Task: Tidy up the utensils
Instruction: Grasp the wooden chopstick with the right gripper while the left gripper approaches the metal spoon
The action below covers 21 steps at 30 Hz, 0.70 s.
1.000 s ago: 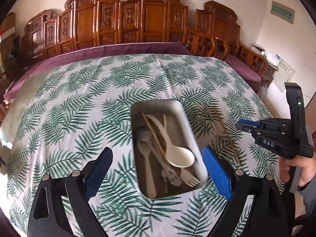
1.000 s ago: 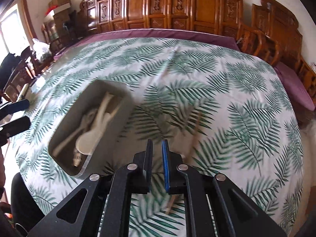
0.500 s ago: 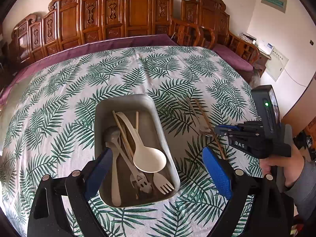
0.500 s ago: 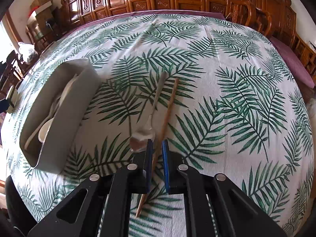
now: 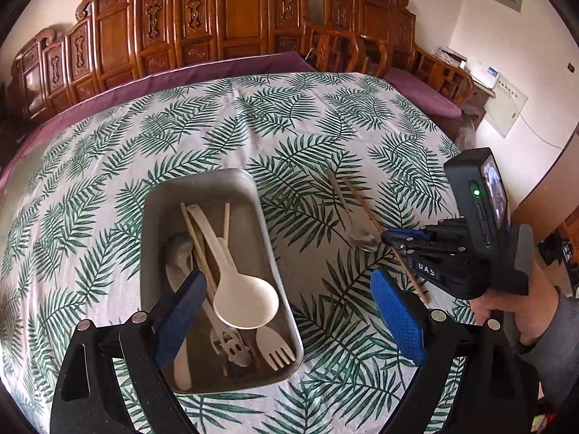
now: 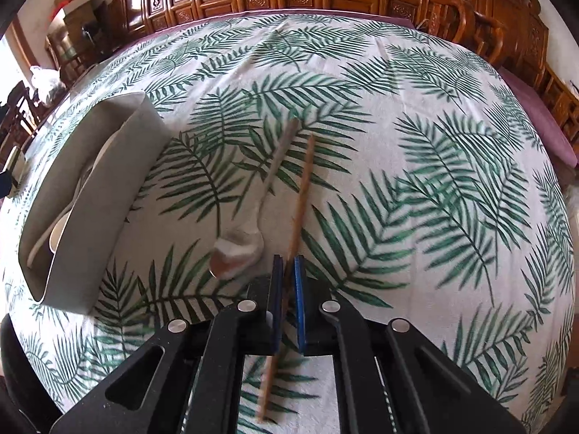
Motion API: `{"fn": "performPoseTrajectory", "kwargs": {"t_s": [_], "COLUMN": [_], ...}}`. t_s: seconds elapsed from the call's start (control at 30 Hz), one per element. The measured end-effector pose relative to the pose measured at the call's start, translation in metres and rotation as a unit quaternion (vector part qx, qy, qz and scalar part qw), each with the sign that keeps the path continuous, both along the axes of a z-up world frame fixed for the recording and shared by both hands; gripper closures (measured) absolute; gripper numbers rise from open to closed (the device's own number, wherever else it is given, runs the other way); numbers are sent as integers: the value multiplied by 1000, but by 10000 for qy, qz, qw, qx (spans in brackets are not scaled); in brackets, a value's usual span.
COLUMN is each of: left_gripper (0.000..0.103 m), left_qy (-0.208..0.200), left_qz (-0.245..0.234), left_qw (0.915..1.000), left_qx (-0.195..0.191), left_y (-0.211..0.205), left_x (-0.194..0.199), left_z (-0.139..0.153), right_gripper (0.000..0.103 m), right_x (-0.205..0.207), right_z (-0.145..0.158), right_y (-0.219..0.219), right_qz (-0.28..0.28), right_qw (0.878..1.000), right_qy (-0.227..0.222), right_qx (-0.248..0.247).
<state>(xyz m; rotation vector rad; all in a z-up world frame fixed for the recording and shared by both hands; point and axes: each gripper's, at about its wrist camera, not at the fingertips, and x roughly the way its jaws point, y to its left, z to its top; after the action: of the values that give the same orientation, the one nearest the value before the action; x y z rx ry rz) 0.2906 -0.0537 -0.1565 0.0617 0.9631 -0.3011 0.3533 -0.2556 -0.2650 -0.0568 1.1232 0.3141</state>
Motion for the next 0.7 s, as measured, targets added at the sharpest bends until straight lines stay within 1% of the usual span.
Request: {"fn": "performPoseTrajectory", "kwargs": {"t_s": [0.23,0.43,0.57,0.6,0.63,0.67,0.7], "left_gripper": [15,15,15,16,21,28,30], "left_qy": [52,88,184,220,271,342,393], "left_qz": [-169,-391,-476,-498,-515,-537,-549], "left_qw": [9998,9992,9987,9985,9983,9979,9977], "left_qx": [46,85,82,72,68,76,92], "left_y": [-30,-62,-75,-78,-80,-83,-85], "left_x": [13,29,40,44,48,53,57], "left_z": [-9,-18,-25,-28,-31,-34,-37], "right_gripper": [97,97,97,97,97,97,97], "right_x": [-20,-30,-33,-34,-35,-36,-36], "right_z": [6,2,-4,-4,-4,-5,-5], "right_y": [-38,-61,-73,-74,-75,-76,-77], "right_qz": [-183,-300,-365,-370,-375,-365,-345], "right_qw": [9998,9995,9993,9993,9992,9992,9992], "right_qy": [-81,-61,-46,-54,-63,-86,-102], "right_qx": [-81,-98,47,85,124,162,173]}}
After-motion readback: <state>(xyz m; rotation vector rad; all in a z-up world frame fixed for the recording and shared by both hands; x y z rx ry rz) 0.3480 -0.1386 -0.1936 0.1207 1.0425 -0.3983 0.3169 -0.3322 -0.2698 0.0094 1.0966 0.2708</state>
